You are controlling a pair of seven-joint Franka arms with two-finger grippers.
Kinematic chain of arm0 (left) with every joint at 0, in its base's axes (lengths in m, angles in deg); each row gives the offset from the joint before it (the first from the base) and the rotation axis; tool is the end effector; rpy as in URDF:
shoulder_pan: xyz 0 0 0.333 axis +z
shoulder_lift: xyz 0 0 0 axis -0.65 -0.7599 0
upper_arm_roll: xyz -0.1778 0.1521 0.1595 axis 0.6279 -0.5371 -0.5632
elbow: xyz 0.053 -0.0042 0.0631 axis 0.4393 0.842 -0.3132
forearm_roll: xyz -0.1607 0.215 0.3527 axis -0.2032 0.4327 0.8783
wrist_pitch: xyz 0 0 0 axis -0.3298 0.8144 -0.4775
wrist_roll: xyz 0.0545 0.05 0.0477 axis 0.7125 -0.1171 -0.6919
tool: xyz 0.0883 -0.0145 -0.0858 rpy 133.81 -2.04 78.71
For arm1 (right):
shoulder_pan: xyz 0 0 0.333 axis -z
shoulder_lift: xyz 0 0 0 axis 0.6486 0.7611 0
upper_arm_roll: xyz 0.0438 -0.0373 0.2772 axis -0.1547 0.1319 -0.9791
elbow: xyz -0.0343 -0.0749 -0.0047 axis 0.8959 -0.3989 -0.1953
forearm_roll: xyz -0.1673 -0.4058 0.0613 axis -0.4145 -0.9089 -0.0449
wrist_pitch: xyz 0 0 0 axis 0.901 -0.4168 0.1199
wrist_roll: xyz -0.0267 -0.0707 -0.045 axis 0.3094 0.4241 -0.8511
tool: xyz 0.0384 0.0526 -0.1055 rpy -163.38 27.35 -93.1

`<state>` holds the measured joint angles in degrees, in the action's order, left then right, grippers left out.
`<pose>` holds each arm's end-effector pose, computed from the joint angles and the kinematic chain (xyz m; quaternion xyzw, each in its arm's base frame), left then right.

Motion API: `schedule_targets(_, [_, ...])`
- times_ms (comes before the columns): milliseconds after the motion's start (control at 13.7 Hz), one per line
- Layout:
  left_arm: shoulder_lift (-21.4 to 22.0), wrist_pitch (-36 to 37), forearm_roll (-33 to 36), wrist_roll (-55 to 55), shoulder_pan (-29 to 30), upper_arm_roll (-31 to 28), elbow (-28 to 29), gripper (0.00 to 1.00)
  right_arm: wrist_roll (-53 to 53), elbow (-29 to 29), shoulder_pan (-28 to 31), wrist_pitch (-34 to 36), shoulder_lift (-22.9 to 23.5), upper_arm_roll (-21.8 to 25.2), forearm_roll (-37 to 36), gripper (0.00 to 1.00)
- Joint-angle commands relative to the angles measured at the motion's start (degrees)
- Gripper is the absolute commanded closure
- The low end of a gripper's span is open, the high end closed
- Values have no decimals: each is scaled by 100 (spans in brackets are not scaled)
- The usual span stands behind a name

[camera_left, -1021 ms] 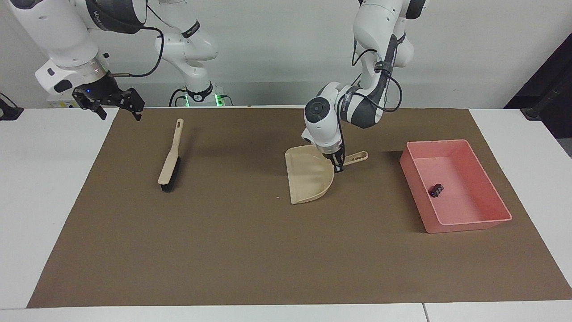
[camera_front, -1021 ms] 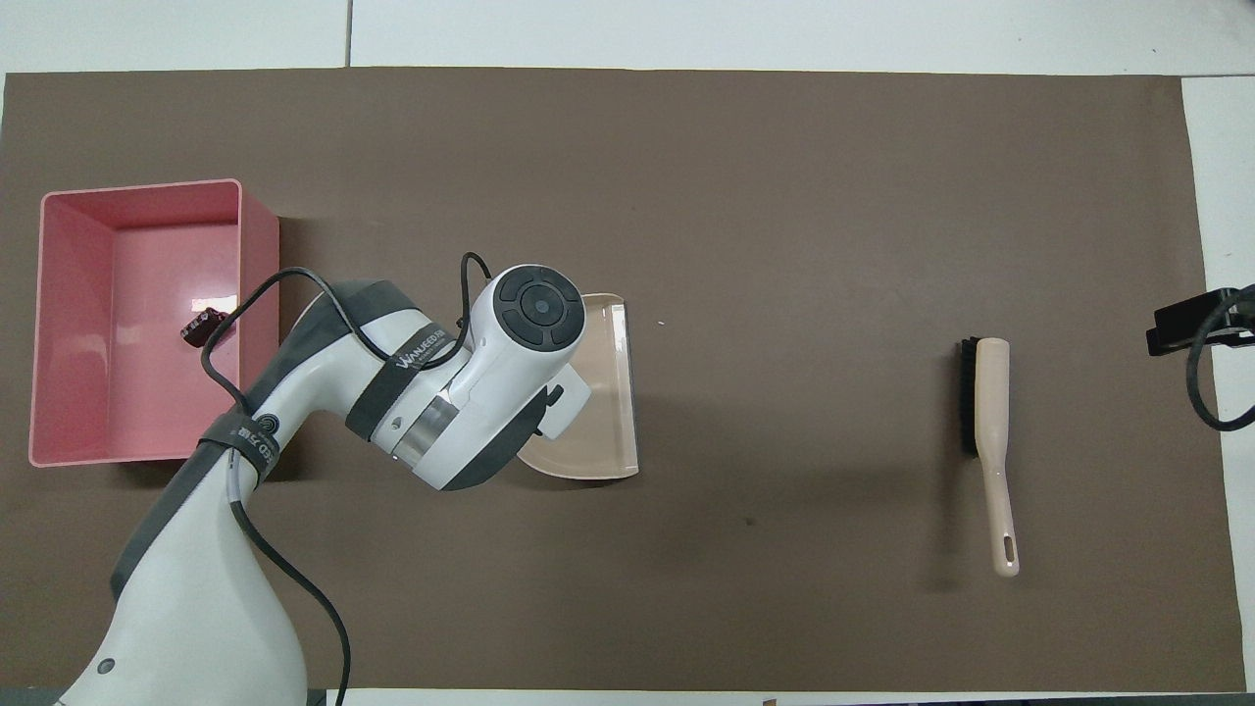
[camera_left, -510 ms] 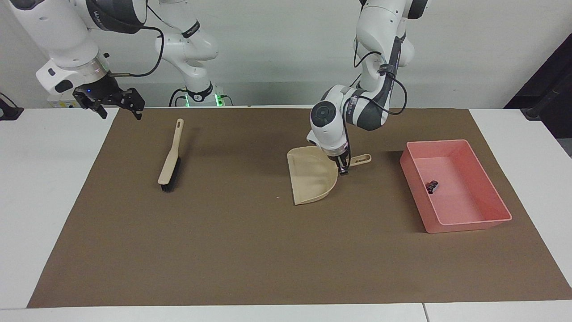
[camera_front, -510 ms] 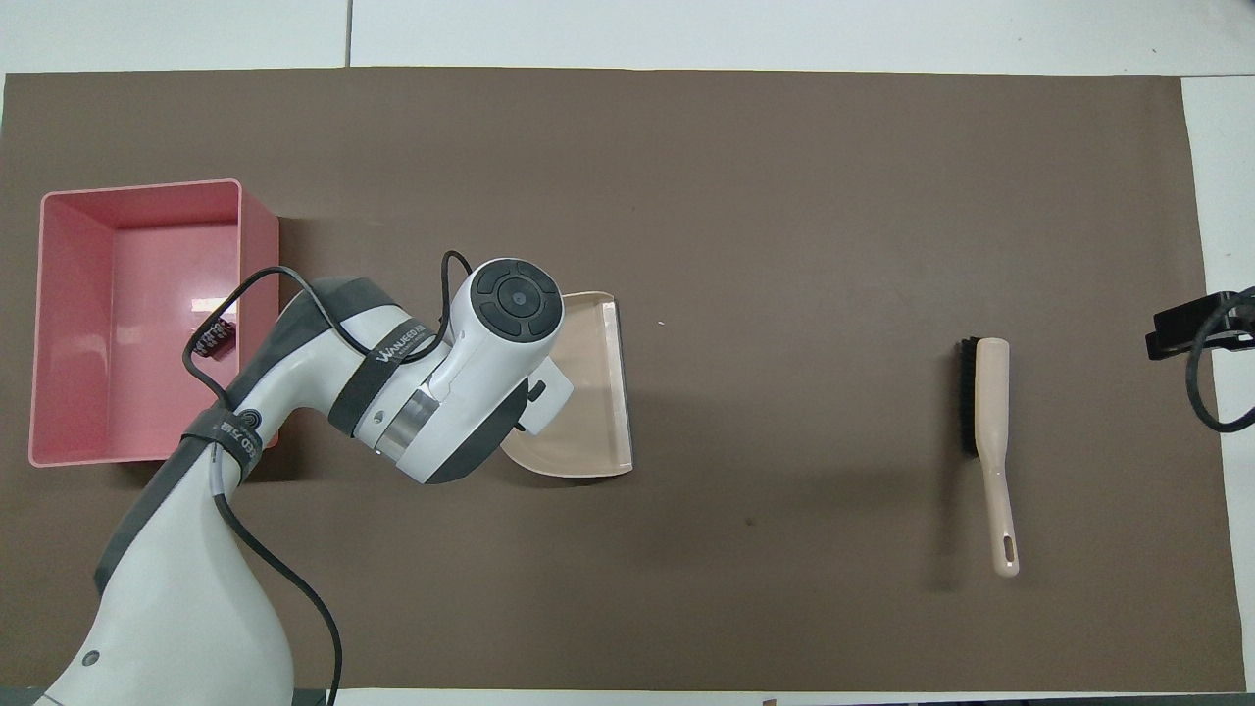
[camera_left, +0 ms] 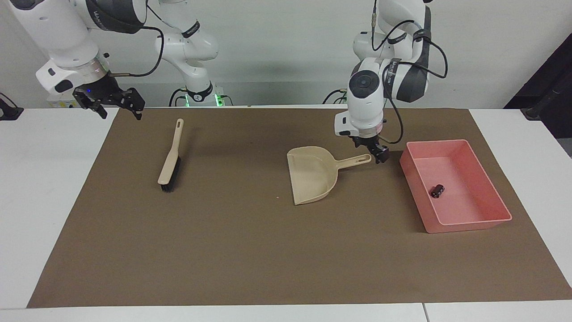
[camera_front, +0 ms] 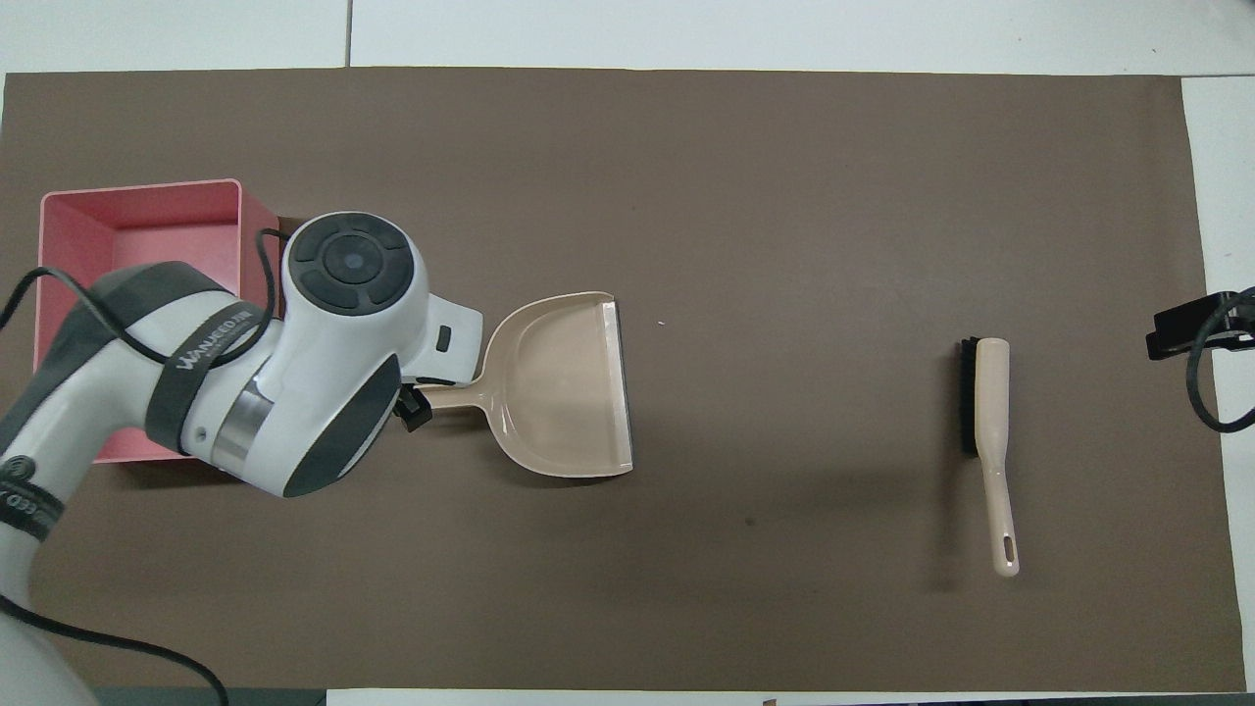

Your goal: Clean e-waste and dump in bin

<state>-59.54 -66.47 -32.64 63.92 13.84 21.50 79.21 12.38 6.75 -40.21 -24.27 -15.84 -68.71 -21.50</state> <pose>0.5458 -0.2389 0.3699 -0.9015 0.4061 0.0895 0.1198 0.5710 -0.0628 0.5562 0.9981 -0.0181 -0.0550 0.0217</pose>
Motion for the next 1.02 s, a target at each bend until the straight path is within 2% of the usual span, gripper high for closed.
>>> schedule_targets(0, [249, -6, -479, -1047, 593, 16, 114, 2, -94, 69, 21, 0, -99, 18, 44, 1])
schedule_targets(73, [302, 3, -848, -1093, 918, 16, 9, 2, -94, 69, 21, 9, -99, 18, 44, 1])
schedule_targets(219, [303, 108, -1132, -1094, 1376, 16, -368, 2, -94, 69, 21, 9, -99, 18, 44, 1])
schedule_targets(510, [241, 994, -1554, -1094, 2158, 16, -1536, 2, -94, 69, 21, 0, -99, 18, 44, 1])
schedule_targets(802, [206, 1557, -1660, -1085, 2529, 16, -2328, 2, -102, 69, 21, 0, -99, 18, 44, 1])
schedule_targets(948, [302, 1690, -1590, -1050, 2661, -11, -2330, 2, -102, 69, 21, -8, -99, 18, 44, 1])
